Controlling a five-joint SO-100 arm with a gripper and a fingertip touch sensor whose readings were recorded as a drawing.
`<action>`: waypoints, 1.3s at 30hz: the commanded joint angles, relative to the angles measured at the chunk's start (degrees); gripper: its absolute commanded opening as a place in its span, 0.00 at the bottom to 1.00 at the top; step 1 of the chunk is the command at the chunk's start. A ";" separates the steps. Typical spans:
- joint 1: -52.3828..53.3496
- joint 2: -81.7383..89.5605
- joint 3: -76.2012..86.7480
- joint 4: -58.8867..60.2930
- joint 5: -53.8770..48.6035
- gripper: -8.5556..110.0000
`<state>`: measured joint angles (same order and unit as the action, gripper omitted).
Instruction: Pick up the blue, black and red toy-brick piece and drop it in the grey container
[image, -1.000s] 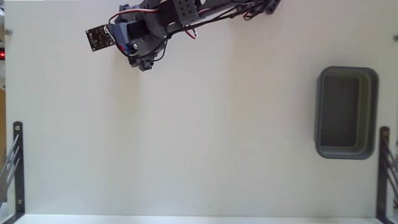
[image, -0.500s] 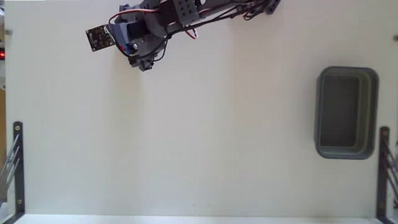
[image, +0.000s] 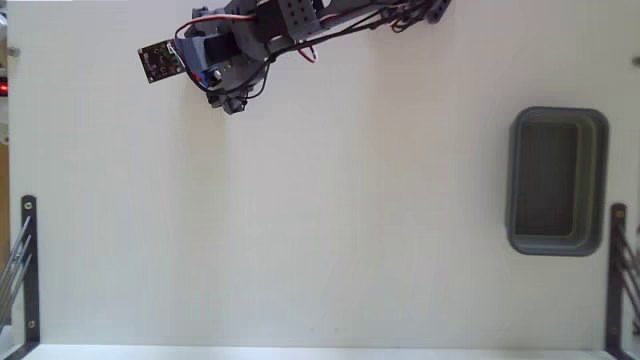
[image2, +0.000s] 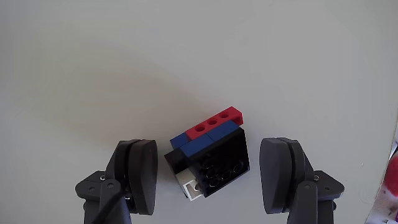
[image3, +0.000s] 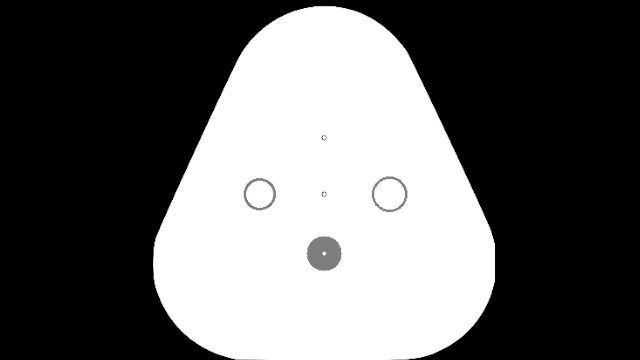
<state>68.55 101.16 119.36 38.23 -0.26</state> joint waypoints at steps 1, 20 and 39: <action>0.72 1.16 0.04 -0.91 0.26 0.92; 0.72 1.16 0.04 -0.91 0.26 0.87; 0.72 1.16 0.04 -0.91 0.26 0.83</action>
<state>68.55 101.16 119.36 38.23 -0.26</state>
